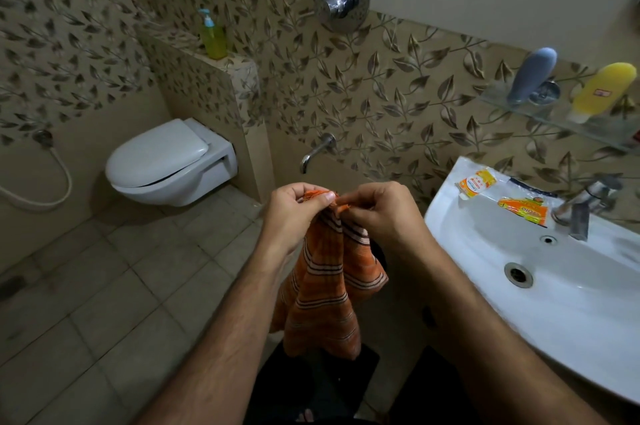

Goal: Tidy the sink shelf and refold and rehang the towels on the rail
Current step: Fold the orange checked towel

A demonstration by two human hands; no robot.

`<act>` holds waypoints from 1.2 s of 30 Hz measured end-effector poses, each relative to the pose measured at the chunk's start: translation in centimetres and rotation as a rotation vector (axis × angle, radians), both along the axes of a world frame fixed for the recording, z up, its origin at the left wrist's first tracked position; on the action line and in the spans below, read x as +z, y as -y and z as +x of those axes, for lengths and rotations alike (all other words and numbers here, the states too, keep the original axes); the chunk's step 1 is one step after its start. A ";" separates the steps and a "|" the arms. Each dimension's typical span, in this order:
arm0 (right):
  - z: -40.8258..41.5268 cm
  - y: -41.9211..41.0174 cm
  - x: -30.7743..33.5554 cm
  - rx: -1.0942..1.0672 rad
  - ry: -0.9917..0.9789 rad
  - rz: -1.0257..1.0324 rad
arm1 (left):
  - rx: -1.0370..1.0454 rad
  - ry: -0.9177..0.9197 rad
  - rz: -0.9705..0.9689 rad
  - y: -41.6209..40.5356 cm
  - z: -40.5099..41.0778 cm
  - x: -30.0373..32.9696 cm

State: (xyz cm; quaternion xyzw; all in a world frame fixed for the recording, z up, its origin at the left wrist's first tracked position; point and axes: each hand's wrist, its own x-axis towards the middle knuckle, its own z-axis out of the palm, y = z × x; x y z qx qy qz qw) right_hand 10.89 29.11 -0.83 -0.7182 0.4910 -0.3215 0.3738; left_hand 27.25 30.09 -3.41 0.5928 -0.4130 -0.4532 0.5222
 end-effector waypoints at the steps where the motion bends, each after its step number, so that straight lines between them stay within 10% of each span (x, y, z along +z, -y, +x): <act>1: -0.1 0.1 0.1 0.020 -0.091 -0.088 | -0.002 -0.012 -0.008 -0.1 -0.1 0.1; 26: 0.9 1.2 -1.0 -0.157 -0.071 -0.001 | -0.252 0.094 -0.063 -0.9 0.1 1.0; 32: 0.6 1.3 -0.6 -0.094 -0.036 -0.074 | -0.246 0.084 -0.111 -0.8 0.0 1.3; 36: -0.8 2.3 -0.2 0.211 0.134 0.253 | -0.263 0.126 -0.144 -0.1 0.7 2.0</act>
